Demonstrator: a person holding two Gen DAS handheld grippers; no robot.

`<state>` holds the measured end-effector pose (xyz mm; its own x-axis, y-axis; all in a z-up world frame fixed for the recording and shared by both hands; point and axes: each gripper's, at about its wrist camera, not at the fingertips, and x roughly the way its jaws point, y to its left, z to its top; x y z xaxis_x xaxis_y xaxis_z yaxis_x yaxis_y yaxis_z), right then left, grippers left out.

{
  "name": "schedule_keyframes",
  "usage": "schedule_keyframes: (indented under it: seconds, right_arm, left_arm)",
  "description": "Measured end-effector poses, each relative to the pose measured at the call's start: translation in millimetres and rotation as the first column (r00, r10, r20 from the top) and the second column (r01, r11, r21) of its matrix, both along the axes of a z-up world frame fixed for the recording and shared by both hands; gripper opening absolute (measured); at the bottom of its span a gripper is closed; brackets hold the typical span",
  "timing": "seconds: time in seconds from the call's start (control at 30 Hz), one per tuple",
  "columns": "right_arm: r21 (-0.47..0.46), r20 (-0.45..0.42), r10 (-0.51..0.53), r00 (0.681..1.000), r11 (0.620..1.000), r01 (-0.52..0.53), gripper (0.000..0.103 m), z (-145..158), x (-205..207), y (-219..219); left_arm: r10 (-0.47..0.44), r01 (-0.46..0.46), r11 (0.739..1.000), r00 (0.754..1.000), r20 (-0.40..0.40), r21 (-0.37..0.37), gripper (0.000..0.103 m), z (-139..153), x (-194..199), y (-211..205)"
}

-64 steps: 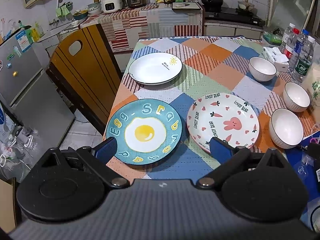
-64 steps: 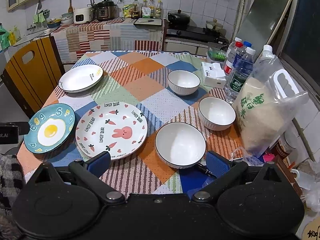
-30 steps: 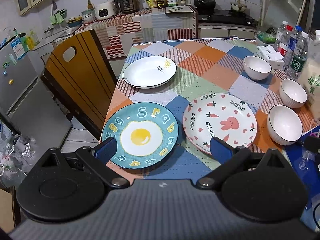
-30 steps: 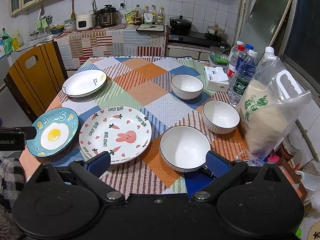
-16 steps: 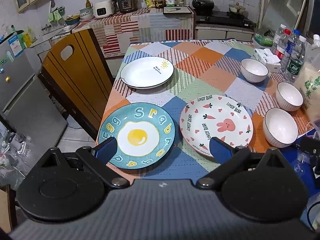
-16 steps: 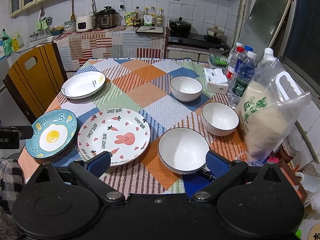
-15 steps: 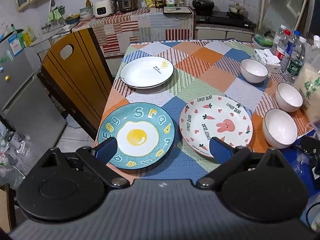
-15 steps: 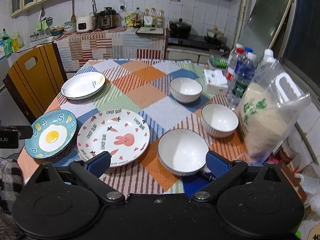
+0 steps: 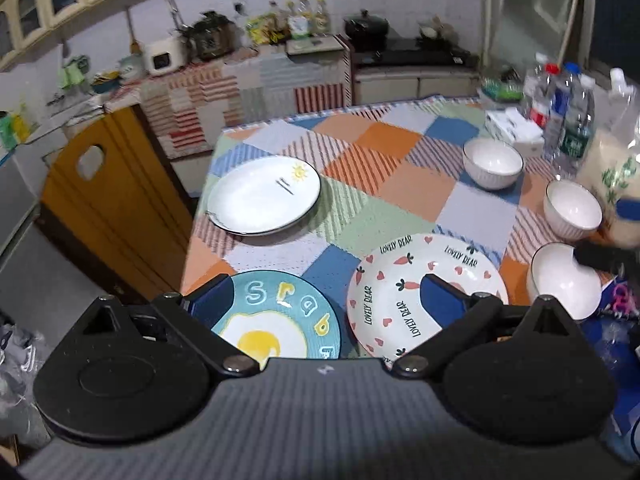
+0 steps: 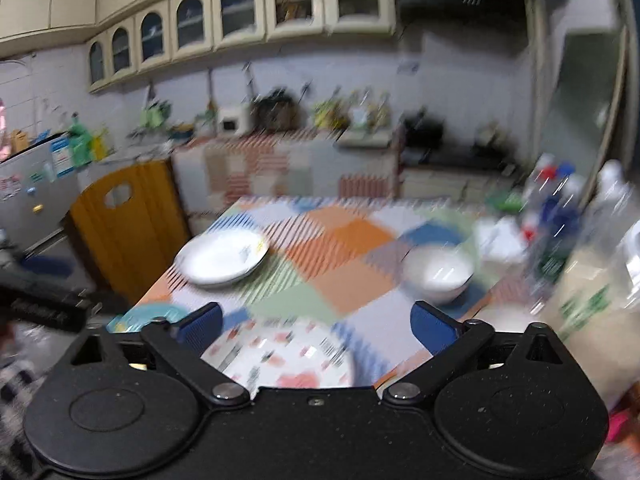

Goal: Organize plates and bowls
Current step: 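Reach the right gripper to the pink bunny plate rim and close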

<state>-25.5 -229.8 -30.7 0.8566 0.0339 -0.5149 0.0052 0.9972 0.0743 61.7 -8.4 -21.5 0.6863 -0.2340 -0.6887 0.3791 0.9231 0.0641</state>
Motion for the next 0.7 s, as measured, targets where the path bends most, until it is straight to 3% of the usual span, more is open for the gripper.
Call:
schedule_keyframes:
  seconds: [0.1, 0.27, 0.4, 0.47, 0.53, 0.7]
  right_arm:
    - [0.049, -0.044, 0.045, 0.998, 0.998, -0.043, 0.094, -29.0, 5.9, -3.2]
    - [0.113, -0.111, 0.095, 0.989, 0.990, -0.083, 0.087, -71.6, 10.7, 2.4]
    - [0.150, -0.130, 0.139, 0.982, 0.982, -0.119, 0.083, -88.6, 13.0, 7.4]
    - [0.171, -0.156, 0.144, 0.977, 0.978, -0.117, 0.077, -96.5, 16.3, 9.0]
    - [0.192, -0.187, 0.150, 0.971, 0.975, -0.114, 0.063, -106.3, 21.3, 7.4]
    - [0.246, -0.231, 0.109, 0.967, 0.968, -0.050, 0.062, -128.4, 26.6, 4.4]
  left_arm:
    - [-0.040, 0.038, 0.999, 0.997, -0.067, -0.035, 0.101, -18.9, 24.1, -3.2]
    - [-0.093, 0.090, 0.996, 0.989, -0.112, -0.028, 0.099, -50.5, 59.6, -13.3]
    - [-0.113, 0.109, 0.994, 0.980, -0.164, -0.030, 0.091, -73.9, 84.3, -19.3]
    - [-0.118, 0.115, 0.993, 0.972, -0.203, -0.026, 0.088, -86.3, 97.0, -21.7]
    - [-0.138, 0.139, 0.990, 0.963, -0.231, -0.011, 0.084, -97.7, 105.1, -25.6]
    - [-0.204, 0.219, 0.975, 0.954, -0.220, 0.046, 0.083, -113.0, 113.9, -37.8]
